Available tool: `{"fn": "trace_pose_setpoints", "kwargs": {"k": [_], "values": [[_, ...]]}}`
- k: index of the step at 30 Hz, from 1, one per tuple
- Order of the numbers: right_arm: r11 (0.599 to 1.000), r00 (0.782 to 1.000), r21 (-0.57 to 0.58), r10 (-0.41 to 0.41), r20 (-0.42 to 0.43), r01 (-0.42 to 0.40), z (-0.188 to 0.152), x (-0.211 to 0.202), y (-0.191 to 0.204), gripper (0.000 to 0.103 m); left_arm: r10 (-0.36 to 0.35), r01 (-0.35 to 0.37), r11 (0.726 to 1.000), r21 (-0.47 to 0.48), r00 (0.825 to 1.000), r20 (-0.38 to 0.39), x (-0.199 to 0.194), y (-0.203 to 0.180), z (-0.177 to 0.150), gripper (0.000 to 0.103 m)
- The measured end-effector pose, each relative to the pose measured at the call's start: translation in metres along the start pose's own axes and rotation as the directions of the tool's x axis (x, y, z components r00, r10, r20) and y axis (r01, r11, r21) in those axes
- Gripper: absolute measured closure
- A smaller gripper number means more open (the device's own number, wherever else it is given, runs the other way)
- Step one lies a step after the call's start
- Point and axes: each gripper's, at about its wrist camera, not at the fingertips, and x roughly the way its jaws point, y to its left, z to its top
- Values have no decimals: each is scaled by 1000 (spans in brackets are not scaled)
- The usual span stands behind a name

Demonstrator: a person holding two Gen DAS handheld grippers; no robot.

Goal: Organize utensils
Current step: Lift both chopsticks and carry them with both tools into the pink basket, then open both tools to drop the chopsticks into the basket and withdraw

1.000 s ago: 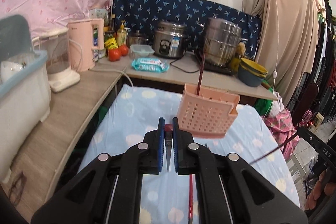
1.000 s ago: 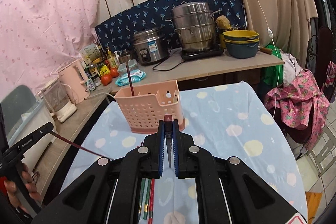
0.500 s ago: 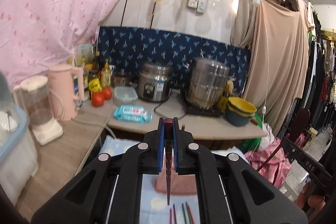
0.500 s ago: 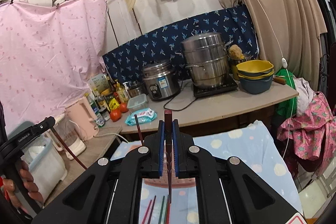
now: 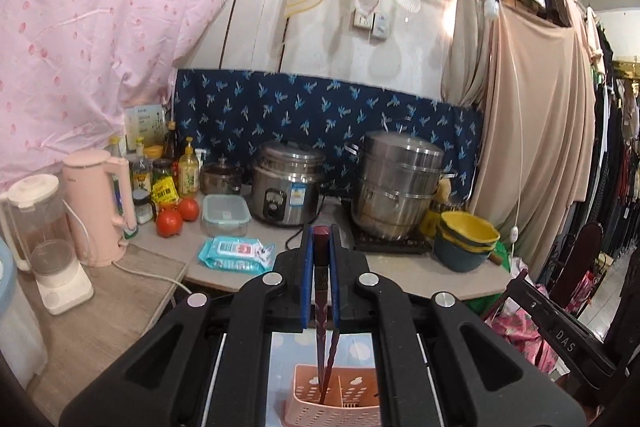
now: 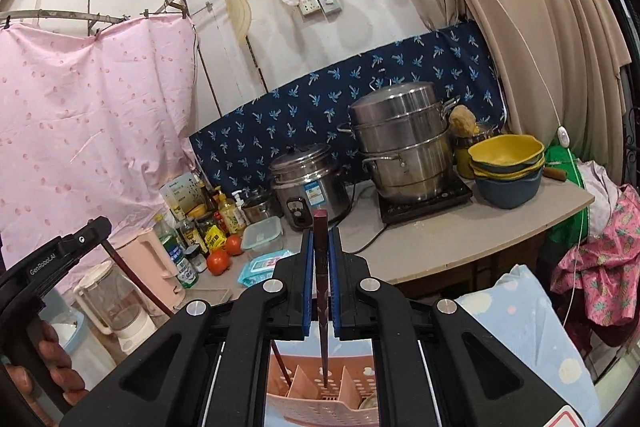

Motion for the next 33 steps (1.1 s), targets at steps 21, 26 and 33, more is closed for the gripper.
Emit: {"fn": "trace_pose_setpoints", "kwargs": {"k": [21,26,33], "values": [[997,995,-49,-57,-80,54,-52,-17,-12,65,108,-113,993,-37,988,-111,-4,34,-57,53],[996,991,-71,-57,-118,49,-76,-48,-14,64,119,-123,992,-11,979,-165,-30,39,-82,53],[988,975,-141,-95,-200,67,-132,-88,-11,64,137,-139,990,10,954,-268,-60,45,-139,53]]}}
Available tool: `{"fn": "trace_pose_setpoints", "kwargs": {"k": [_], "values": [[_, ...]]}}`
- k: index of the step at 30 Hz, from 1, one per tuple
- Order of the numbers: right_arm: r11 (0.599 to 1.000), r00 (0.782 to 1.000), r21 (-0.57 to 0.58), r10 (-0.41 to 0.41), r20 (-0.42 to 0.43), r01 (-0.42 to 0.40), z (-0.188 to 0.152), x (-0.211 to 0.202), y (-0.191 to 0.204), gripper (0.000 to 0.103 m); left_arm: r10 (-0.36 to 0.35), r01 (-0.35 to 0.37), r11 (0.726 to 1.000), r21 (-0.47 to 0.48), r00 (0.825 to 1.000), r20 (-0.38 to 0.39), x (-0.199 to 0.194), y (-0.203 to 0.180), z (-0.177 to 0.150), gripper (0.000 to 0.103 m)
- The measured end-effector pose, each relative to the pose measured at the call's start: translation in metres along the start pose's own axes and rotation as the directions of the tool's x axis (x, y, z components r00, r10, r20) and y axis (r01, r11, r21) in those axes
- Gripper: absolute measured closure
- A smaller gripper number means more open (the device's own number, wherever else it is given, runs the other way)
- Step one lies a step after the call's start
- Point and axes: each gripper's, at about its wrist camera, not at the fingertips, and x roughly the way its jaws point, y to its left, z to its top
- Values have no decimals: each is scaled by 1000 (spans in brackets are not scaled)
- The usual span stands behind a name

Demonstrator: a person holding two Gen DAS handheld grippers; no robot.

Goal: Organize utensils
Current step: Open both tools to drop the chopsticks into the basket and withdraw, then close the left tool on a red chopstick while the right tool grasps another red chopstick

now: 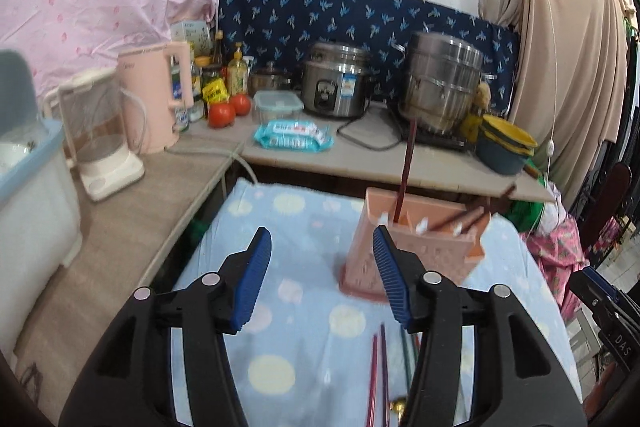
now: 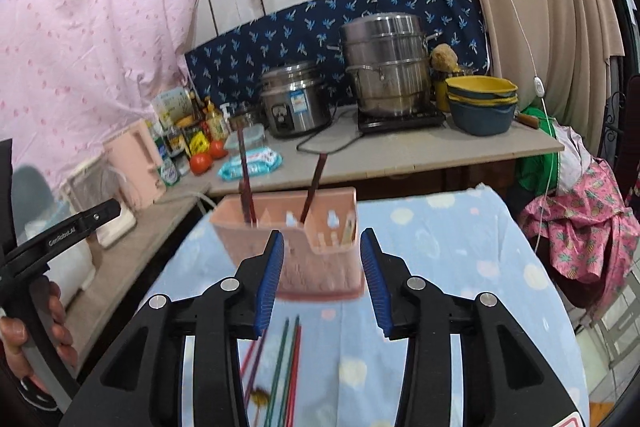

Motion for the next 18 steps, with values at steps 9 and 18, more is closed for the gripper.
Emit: {"fn": "trace_pose_setpoints", "kwargs": {"k": [9,18], "values": [[996,989,-79,-39,-143,27,-90,-17,15,64,10,-8,1000,16,992,-128,-11,1,-85,53],[994,954,-113,-30,-299,-4,-169,-15,30,64,35,-19,998,62,963,-266,-12,-4,-165,53]]}}
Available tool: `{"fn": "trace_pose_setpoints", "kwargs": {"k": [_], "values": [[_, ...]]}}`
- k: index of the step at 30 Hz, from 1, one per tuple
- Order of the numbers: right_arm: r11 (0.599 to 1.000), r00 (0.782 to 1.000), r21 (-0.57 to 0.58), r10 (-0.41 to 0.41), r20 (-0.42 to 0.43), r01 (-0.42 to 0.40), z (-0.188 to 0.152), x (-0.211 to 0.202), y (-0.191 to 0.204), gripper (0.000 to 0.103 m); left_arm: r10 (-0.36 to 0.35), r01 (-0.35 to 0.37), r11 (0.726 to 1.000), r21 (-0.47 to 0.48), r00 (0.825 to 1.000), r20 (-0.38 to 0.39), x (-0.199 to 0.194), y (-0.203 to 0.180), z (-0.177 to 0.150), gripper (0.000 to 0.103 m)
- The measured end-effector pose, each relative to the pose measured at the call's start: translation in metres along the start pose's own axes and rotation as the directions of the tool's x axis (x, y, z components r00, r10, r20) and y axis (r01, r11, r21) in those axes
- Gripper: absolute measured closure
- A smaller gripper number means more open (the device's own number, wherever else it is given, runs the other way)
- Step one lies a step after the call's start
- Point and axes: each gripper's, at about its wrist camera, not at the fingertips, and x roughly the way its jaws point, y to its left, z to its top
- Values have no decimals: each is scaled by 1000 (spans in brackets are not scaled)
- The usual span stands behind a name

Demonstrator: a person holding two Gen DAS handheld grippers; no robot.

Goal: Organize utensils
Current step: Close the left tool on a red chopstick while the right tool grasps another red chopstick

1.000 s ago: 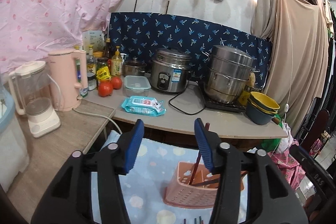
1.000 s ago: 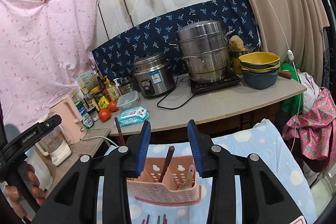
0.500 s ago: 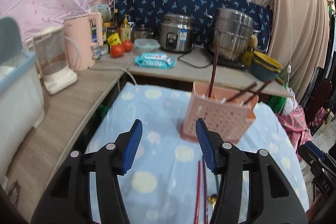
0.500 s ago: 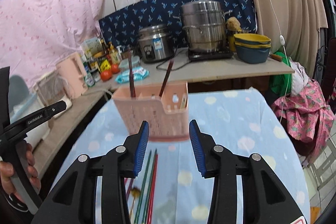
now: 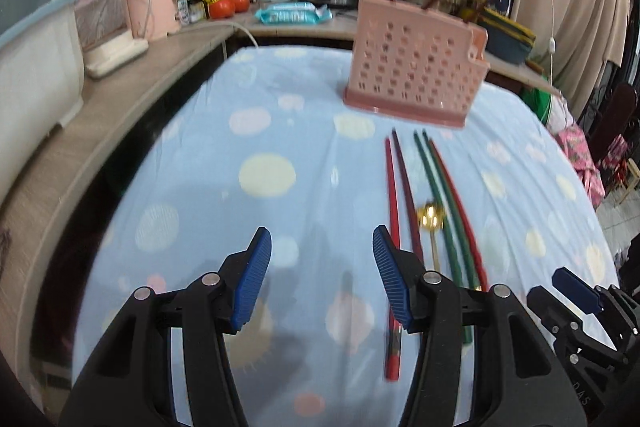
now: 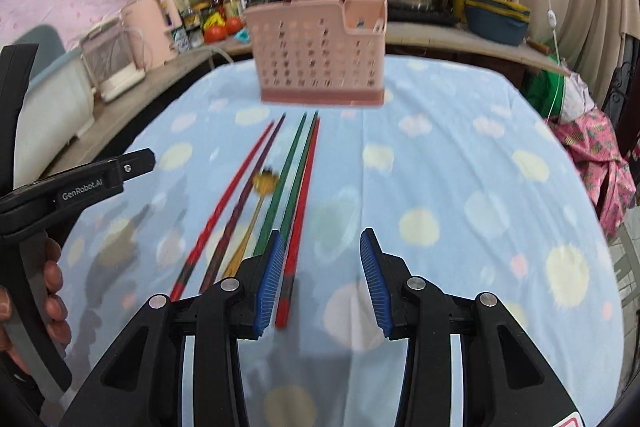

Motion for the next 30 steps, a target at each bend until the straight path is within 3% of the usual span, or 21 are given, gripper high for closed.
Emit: {"fn": "trace_pose_setpoints", "kwargs": {"k": [6,20,30], "values": [[1000,999,-6,11,-45,-11,-19,10,9,64,-15,16,1000,15,999,-51,3,-6,-35,53],[1000,997,-6,7,-79,-8,-30,22,10,69,-80,82,996,40,995,-52,-1,-20,-51,53],[1000,997,6,-5,-77,6,-26,27,3,84,-86,90,994,55,994,-74,6,-25,-59,52]]}}
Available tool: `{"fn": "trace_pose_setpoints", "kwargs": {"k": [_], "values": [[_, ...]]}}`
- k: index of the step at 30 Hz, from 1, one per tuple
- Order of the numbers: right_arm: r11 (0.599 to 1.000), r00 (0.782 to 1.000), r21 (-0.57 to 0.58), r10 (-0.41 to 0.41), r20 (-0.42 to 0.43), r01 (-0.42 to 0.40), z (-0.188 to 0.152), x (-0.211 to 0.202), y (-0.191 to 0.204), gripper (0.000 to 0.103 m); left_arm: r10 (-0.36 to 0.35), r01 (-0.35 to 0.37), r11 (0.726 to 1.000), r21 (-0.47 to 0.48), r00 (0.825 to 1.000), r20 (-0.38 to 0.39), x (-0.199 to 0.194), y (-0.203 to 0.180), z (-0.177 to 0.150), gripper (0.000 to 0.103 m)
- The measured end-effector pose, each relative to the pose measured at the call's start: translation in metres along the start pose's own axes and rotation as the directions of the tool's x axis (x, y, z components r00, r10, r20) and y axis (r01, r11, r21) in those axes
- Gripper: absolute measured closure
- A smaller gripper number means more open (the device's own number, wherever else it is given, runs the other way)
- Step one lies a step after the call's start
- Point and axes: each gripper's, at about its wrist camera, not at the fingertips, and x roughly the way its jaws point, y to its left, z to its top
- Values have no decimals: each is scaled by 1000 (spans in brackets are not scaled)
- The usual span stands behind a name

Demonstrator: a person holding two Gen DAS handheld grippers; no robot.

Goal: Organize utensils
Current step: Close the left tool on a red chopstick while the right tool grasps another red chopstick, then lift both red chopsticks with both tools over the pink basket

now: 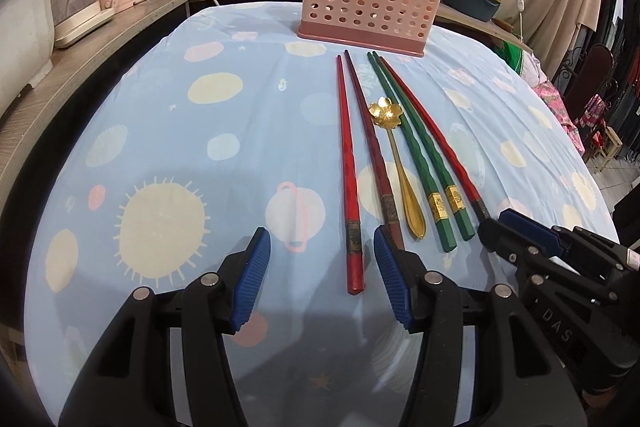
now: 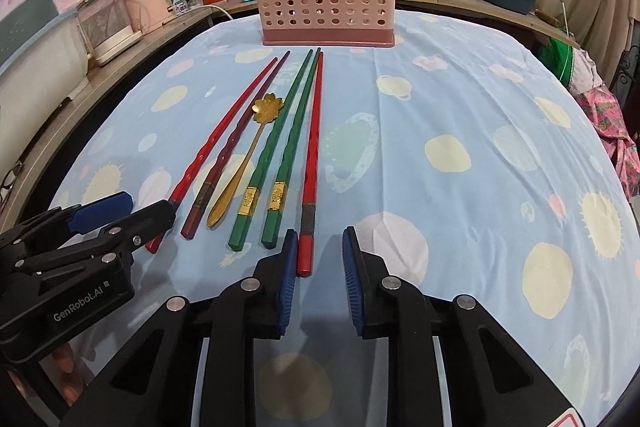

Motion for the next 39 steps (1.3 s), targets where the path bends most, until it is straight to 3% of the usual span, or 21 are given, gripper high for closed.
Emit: {"fn": "trace_pose_setpoints", "kwargs": {"k": [10,15,21,30,39], "values": [[1000,1000,-2,-4,5,4,5,5,-1,87,20,-20,1000,16,1000,12,2,-1,-2,53],[1000,1000,10,0,8,-1,5,5,-4,96,9,-9,1000,3,1000,18,2,3,-2,70],[1000,1000,18,6,11,-6,5,3,-5,96,-20,20,1000,9,1000,21,1,3,-2,95],[999,999,34,17,50,-19,10,-15,-10,96,-16,16,1000,9,998,67,-17,7,7,95],[998,983,59,22,180,-33,41,-58,-21,96,-15,18,1000,-22,991,135,-46,21,38,96]]}}
